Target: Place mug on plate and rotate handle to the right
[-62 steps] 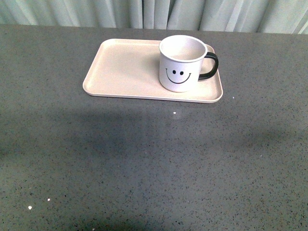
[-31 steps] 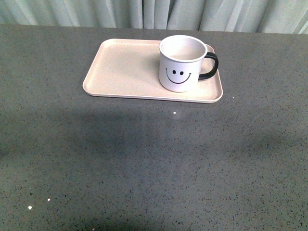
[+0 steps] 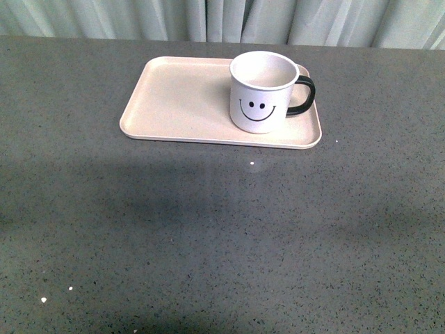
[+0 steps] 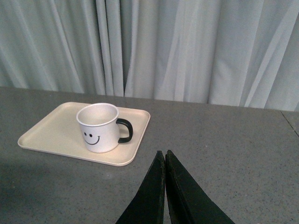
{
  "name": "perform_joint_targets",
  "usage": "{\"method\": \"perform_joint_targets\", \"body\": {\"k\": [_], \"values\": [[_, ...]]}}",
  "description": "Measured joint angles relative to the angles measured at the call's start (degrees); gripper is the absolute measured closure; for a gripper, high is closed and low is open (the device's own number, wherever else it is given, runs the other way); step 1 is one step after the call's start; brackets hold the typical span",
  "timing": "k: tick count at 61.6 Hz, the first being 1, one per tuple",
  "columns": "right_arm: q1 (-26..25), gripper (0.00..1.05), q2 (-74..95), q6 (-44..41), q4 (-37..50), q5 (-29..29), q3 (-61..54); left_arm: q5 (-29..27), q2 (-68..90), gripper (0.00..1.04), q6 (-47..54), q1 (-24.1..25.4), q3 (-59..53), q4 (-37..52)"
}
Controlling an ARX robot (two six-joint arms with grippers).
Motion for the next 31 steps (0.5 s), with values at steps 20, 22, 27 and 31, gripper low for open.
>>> {"method": "perform_joint_targets", "body": {"k": [20,22,27,31], "values": [[0.0,0.75,-0.17,0.0,-0.07,-0.02,0.0,0.0,0.0,0.09,0.0,0.0,0.0,0.0],[0.0,0.7,-0.17,0.0,-0.07,-0.02,0.0,0.0,0.0,0.09,0.0,0.0,0.0,0.0],[0.0,0.56,-0.17,0.0,-0.07,0.0,0.0,0.0,0.0,0.09,0.0,0.0,0.0,0.0],[0.0,0.44,-0.17,0.0,-0.07,0.0,0.0,0.0,0.0,0.09,0.0,0.0,0.0,0.0]]}}
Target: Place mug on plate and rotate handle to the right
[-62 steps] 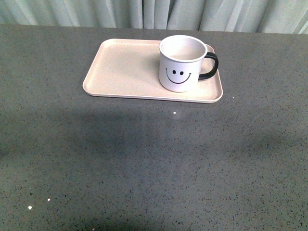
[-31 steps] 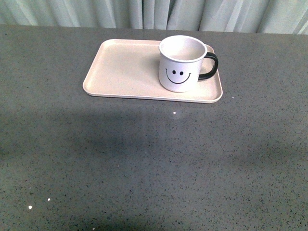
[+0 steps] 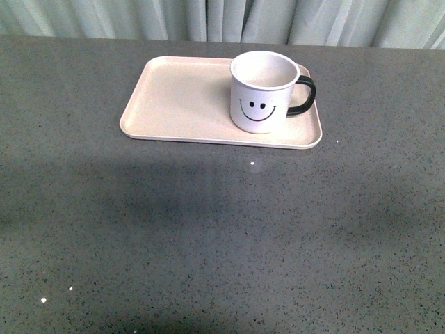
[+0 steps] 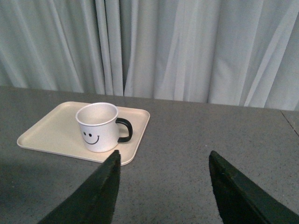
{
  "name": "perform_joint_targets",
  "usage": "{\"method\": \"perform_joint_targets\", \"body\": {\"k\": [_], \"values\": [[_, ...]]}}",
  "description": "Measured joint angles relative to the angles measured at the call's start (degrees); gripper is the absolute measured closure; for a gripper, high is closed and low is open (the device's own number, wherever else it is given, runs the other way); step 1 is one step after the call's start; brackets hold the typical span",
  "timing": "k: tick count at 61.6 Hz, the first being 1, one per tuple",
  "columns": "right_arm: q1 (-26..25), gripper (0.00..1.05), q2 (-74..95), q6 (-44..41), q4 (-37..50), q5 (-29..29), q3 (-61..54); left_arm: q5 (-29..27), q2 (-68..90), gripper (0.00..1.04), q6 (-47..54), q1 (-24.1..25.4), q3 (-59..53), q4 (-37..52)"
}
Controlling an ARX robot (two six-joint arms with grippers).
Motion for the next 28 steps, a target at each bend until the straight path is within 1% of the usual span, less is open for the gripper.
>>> {"method": "perform_joint_targets", "body": {"k": [1,8,9,28], "values": [[0.0,0.42,0.0,0.0,0.0,-0.02,0.0,0.0,0.0,0.09,0.0,0.0,0.0,0.0],[0.0,0.21,0.0,0.0,0.0,-0.02,0.0,0.0,0.0,0.09,0.0,0.0,0.0,0.0],[0.0,0.09,0.0,0.02,0.0,0.0,0.0,0.0,0.0,0.09,0.0,0.0,0.0,0.0],[0.0,0.09,0.0,0.02,0.0,-0.02,0.0,0.0,0.0,0.09,0.0,0.0,0.0,0.0]]}}
